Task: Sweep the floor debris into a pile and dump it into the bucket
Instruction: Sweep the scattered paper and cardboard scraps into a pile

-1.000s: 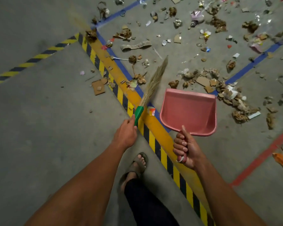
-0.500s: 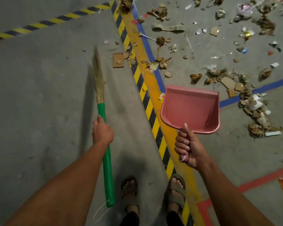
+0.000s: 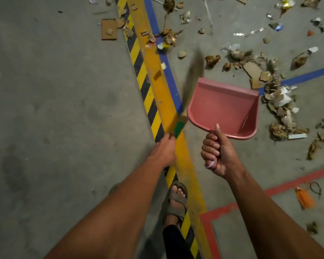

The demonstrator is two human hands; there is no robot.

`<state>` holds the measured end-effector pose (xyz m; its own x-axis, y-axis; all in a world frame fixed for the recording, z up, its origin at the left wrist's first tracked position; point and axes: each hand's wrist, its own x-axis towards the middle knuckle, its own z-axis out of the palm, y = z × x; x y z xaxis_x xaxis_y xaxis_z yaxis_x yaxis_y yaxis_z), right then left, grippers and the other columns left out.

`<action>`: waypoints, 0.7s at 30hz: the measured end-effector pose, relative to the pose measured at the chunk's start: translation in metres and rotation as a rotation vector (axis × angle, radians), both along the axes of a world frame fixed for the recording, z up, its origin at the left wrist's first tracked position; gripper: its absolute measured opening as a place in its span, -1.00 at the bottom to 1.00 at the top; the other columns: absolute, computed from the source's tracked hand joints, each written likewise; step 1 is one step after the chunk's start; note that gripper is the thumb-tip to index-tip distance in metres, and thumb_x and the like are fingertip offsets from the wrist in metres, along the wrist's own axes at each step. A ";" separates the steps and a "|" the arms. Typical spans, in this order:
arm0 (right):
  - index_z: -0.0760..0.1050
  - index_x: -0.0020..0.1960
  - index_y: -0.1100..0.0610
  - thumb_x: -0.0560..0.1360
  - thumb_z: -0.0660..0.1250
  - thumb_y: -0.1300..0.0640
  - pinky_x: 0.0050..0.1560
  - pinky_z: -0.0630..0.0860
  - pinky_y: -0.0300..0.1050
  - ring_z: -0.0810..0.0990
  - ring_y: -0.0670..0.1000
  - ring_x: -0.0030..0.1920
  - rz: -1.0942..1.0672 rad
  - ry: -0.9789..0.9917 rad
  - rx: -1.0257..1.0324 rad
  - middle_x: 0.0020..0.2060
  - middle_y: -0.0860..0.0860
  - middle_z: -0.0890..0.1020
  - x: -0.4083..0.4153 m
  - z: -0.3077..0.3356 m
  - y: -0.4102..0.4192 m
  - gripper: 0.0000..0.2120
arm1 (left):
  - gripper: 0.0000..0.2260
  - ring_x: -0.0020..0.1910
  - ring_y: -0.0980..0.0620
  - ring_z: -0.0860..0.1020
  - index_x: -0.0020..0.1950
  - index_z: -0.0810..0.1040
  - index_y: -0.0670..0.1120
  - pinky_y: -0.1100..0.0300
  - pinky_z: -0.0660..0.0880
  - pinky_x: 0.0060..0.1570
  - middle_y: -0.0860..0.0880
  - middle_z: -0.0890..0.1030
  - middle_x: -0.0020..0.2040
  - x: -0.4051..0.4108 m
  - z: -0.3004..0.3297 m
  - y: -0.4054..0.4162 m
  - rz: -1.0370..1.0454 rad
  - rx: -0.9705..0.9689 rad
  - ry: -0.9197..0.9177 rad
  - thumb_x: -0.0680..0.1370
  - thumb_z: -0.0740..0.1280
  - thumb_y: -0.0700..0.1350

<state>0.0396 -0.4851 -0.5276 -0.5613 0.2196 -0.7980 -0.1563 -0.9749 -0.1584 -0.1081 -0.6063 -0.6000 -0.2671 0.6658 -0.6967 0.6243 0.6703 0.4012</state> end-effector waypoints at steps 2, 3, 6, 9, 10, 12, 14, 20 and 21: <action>0.30 -0.33 0.02 0.65 0.22 -0.24 -0.66 0.06 -0.27 0.05 -0.13 -0.60 -0.031 -0.017 0.014 -0.57 -0.12 0.20 0.015 0.011 0.008 -0.52 | -0.45 0.32 -0.32 0.47 0.63 0.18 -0.12 -0.19 0.47 0.19 -0.14 0.32 0.50 0.020 0.013 0.025 -0.083 0.072 -0.015 0.64 0.24 -0.20; 0.32 -0.34 0.02 0.65 0.22 -0.24 -0.66 0.06 -0.27 0.06 -0.13 -0.61 -0.057 -0.013 0.020 -0.57 -0.12 0.21 0.023 0.016 0.012 -0.52 | -0.46 0.32 -0.30 0.47 0.64 0.17 -0.12 -0.18 0.46 0.17 -0.12 0.30 0.53 0.027 0.021 0.035 -0.103 0.115 -0.017 0.66 0.21 -0.19; 0.34 -0.35 0.03 0.66 0.21 -0.23 -0.66 0.06 -0.27 0.17 -0.15 -0.65 -0.147 -0.003 0.033 -0.56 -0.12 0.21 0.051 0.030 0.021 -0.50 | -0.46 0.44 -0.20 0.41 0.67 0.14 -0.11 -0.13 0.46 0.30 -0.04 0.20 0.61 0.031 0.033 0.043 -0.094 0.228 -0.025 0.69 0.19 -0.17; 0.32 -0.33 0.03 0.67 0.21 -0.22 -0.67 0.08 -0.27 0.18 -0.15 -0.65 -0.223 -0.004 0.043 -0.55 -0.12 0.21 0.078 0.038 0.019 -0.51 | -0.42 0.49 -0.18 0.38 0.69 0.11 -0.11 -0.16 0.44 0.38 -0.05 0.17 0.65 0.019 0.043 0.027 -0.016 0.289 0.005 0.69 0.21 -0.15; 0.31 -0.33 0.03 0.67 0.21 -0.21 -0.67 0.08 -0.27 0.18 -0.15 -0.65 -0.247 -0.001 0.044 -0.55 -0.12 0.21 0.087 0.040 0.017 -0.52 | -0.42 0.48 -0.18 0.40 0.68 0.12 -0.12 -0.15 0.45 0.37 -0.06 0.18 0.65 0.014 0.048 0.021 0.009 0.298 0.050 0.68 0.23 -0.16; 0.31 -0.33 0.04 0.66 0.22 -0.20 -0.67 0.08 -0.27 0.18 -0.15 -0.65 -0.282 -0.002 0.038 -0.55 -0.11 0.21 0.101 0.043 0.011 -0.52 | -0.42 0.46 -0.19 0.42 0.67 0.15 -0.14 -0.12 0.47 0.35 -0.09 0.20 0.64 0.005 0.056 0.009 0.066 0.291 0.156 0.68 0.25 -0.17; 0.30 -0.32 0.04 0.66 0.23 -0.19 -0.68 0.10 -0.26 0.17 -0.15 -0.65 -0.299 -0.008 0.021 -0.56 -0.11 0.21 0.114 0.044 0.002 -0.53 | -0.43 0.48 -0.22 0.40 0.67 0.14 -0.16 -0.12 0.43 0.37 -0.12 0.20 0.64 0.001 0.061 -0.001 0.138 0.248 0.235 0.68 0.24 -0.17; 0.28 -0.29 0.04 0.67 0.24 -0.18 -0.70 0.10 -0.25 0.16 -0.16 -0.66 -0.295 -0.020 -0.029 -0.57 -0.10 0.20 0.152 0.029 -0.024 -0.55 | -0.42 0.39 -0.28 0.46 0.61 0.16 -0.27 -0.14 0.43 0.33 -0.24 0.36 0.50 0.015 0.039 0.022 0.224 -0.080 0.269 0.65 0.28 -0.15; 0.28 -0.29 0.04 0.67 0.24 -0.18 -0.69 0.09 -0.25 0.16 -0.16 -0.65 -0.294 -0.019 -0.037 -0.57 -0.10 0.20 0.159 0.025 -0.027 -0.55 | -0.44 0.34 -0.29 0.49 0.58 0.21 -0.28 -0.14 0.46 0.28 -0.26 0.42 0.44 0.024 0.032 0.032 0.177 -0.123 0.243 0.63 0.31 -0.15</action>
